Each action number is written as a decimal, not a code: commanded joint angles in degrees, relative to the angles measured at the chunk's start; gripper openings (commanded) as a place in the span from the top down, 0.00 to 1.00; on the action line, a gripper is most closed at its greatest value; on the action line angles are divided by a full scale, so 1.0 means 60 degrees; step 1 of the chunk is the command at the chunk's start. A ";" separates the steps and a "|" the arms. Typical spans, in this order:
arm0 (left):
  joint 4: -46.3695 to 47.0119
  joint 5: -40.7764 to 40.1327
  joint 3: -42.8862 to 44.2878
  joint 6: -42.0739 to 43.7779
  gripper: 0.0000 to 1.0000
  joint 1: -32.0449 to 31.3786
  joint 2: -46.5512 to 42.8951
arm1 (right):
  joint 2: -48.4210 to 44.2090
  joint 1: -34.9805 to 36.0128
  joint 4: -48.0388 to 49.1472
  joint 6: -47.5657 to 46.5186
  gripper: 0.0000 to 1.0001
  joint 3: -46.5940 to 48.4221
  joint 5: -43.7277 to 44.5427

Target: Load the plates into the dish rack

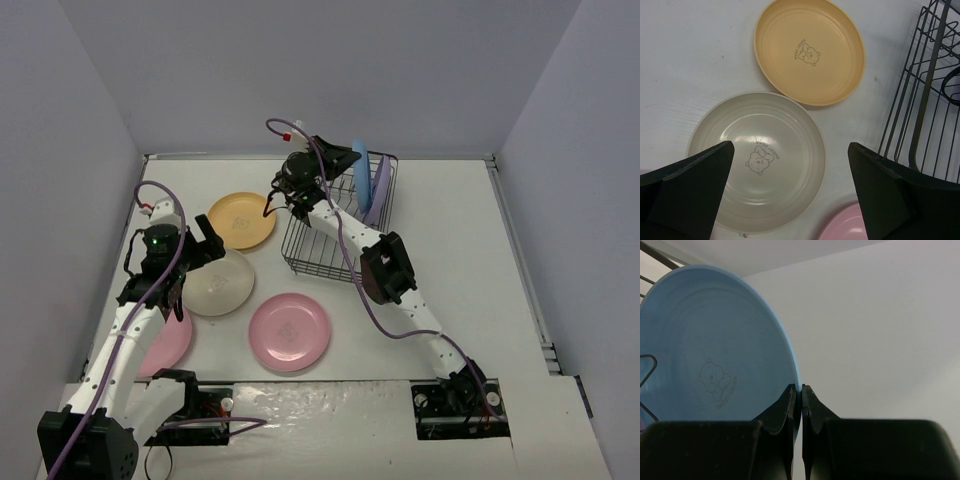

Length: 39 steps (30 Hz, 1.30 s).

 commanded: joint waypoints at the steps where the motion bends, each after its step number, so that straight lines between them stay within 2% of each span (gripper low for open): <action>1: 0.0655 0.0049 0.0054 0.0085 0.03 0.0063 -0.0032 | -0.0002 -0.0157 0.0262 0.0273 1.00 0.0523 0.0645; 5: 0.0677 0.0049 0.0054 0.0095 0.03 0.0065 -0.0032 | 0.0008 -0.0157 0.0592 0.0344 0.99 0.0221 0.0792; 11: 0.0665 0.0049 0.0054 0.0109 0.03 0.0063 0.0012 | 0.0096 -0.0020 0.1194 0.0359 0.82 0.0025 0.0900; 17: 0.0665 0.0035 0.0054 0.0124 0.03 0.0078 -0.0017 | -0.0097 0.0069 0.1635 0.0385 0.48 -0.0207 0.0971; 25: 0.0584 0.0049 0.0068 0.0139 0.03 0.0078 -0.0032 | -0.0659 0.0098 0.2244 0.0344 0.21 -0.0839 0.1091; 29: 0.0569 0.0057 0.0076 0.0139 0.03 0.0070 -0.0053 | -0.1052 0.0120 0.2398 0.0568 0.04 -0.0913 0.1026; 31: 0.0587 0.0071 0.0105 0.0117 0.03 0.0078 -0.0039 | -0.1306 0.0170 0.2330 0.0788 0.00 -0.0884 0.0885; 33: 0.0591 0.0102 0.0148 0.0086 0.03 0.0066 0.0051 | -0.1584 0.0316 0.1873 0.1197 0.00 -0.0900 0.0724; 35: 0.0604 0.0247 0.0283 0.0042 0.03 0.0063 0.0159 | -0.2037 0.0474 0.0857 0.2661 0.00 -0.0931 0.0544; 39: 0.0419 0.0345 0.0554 0.0002 0.03 0.0078 0.0493 | -0.2922 0.1053 -0.2489 0.5747 0.00 -0.1062 -0.0143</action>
